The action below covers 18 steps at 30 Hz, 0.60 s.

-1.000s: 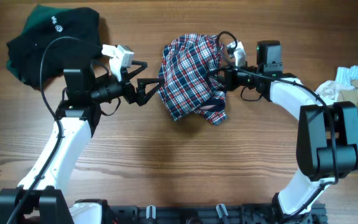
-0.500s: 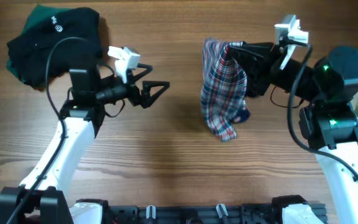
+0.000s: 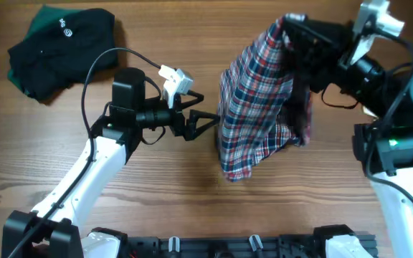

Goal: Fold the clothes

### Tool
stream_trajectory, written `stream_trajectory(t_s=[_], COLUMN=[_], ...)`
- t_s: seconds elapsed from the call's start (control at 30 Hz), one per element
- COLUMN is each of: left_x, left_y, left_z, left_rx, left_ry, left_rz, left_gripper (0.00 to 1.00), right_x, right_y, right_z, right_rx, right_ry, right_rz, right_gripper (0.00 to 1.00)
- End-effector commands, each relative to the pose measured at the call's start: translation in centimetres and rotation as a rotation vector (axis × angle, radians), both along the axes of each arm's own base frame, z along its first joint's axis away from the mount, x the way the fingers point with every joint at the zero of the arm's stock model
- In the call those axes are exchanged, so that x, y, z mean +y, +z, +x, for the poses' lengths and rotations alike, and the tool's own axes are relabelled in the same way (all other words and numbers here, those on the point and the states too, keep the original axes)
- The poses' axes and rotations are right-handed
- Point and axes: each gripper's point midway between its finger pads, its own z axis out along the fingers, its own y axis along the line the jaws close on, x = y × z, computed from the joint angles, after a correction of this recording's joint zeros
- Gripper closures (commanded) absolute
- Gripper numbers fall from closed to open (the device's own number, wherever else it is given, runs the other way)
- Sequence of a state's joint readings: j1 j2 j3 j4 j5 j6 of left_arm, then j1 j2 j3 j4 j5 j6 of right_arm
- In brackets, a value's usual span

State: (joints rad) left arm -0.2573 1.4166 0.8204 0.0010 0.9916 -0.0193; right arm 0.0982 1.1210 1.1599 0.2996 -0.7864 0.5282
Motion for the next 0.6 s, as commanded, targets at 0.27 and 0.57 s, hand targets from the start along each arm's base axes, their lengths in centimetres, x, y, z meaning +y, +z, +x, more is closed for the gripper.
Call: stream_trajectory(t_s=[0.27, 0.57], left_x=[0.8, -0.5], left_y=[-1.7, -4.0], left_z=[-4.5, -6.1], left_rx=[-0.083, -0.063], left_ry=[-0.004, -0.042], left_rz=[0.306, 0.413], left_gripper=[0.0, 0.0], right_x=[-4.4, -4.6], right_y=[2.8, 9.6], right_z=[4.5, 2.0], right_rx=[-0.043, -0.135], right_ry=[-0.361, -0.344], right_rz=[0.013, 0.065], right_gripper=[0.96, 0.96])
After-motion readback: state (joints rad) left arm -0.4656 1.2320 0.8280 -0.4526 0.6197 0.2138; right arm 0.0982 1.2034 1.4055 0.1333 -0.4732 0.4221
